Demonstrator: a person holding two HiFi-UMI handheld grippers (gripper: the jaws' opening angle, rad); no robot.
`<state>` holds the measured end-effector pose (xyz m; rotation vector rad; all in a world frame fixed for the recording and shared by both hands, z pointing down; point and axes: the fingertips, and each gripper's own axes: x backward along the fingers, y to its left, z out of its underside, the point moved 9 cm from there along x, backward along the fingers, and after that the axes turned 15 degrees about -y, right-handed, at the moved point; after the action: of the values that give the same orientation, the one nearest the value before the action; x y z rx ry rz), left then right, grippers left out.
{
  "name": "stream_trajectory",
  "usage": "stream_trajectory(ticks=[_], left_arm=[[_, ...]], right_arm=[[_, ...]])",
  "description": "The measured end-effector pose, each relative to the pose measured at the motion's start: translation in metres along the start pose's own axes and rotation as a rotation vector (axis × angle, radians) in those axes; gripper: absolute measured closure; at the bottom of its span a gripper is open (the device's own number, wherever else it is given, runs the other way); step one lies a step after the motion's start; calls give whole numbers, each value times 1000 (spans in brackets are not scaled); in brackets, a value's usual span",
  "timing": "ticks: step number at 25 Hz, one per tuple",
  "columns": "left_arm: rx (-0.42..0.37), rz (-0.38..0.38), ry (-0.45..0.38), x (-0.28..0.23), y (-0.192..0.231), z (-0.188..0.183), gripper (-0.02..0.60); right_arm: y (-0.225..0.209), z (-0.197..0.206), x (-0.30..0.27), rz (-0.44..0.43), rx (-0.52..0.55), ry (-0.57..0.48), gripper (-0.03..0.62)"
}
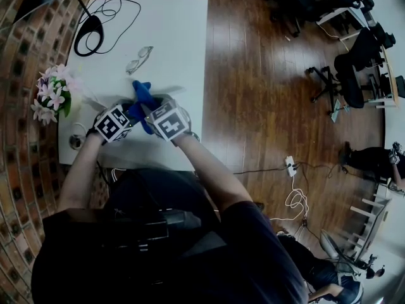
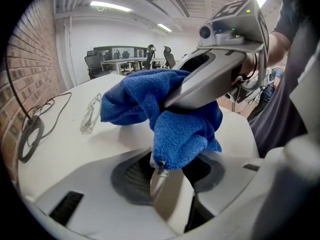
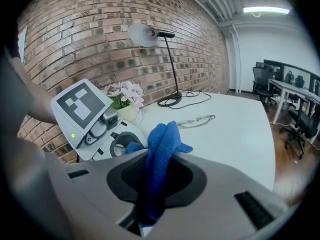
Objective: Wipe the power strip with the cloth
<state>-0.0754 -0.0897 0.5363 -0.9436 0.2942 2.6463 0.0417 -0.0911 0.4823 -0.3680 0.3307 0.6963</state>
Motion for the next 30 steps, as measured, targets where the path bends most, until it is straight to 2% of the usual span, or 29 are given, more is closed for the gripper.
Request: stream_trajectory(ticks=[30], left_arm=[[3, 2, 1, 0, 0, -1, 405]], right_arm=[[-23, 4, 17, 59, 19, -24, 531]])
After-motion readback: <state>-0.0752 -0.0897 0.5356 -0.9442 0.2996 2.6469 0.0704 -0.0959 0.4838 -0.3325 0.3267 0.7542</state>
